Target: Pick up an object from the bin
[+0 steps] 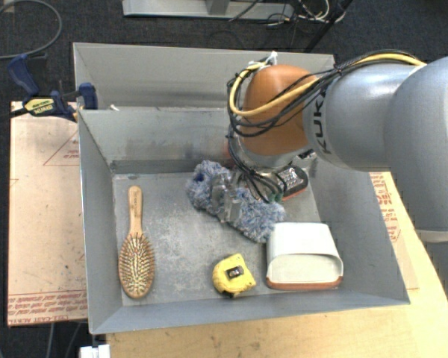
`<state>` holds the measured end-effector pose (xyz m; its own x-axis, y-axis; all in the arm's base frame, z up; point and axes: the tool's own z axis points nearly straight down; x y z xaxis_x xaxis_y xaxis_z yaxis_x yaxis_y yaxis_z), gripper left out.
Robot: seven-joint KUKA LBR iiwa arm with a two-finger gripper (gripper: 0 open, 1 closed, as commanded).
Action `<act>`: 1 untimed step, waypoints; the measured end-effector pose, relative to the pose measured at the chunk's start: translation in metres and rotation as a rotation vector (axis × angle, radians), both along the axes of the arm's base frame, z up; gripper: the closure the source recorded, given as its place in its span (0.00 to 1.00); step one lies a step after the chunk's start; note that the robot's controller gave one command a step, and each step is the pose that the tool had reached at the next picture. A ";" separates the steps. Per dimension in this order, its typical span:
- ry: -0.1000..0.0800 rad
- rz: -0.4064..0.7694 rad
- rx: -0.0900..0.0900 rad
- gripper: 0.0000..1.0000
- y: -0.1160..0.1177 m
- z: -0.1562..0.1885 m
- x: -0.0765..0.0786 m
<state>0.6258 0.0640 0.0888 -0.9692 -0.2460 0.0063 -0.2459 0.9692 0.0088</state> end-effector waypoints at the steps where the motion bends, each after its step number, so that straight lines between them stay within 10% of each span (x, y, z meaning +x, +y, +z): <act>1: 0.000 0.000 0.000 1.00 0.000 0.000 0.000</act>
Offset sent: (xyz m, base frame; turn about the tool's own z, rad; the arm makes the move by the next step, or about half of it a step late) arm 0.0000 0.0000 0.0000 0.0000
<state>0.6258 0.0640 0.0887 -0.9694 -0.2455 0.0067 -0.2455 0.9694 0.0090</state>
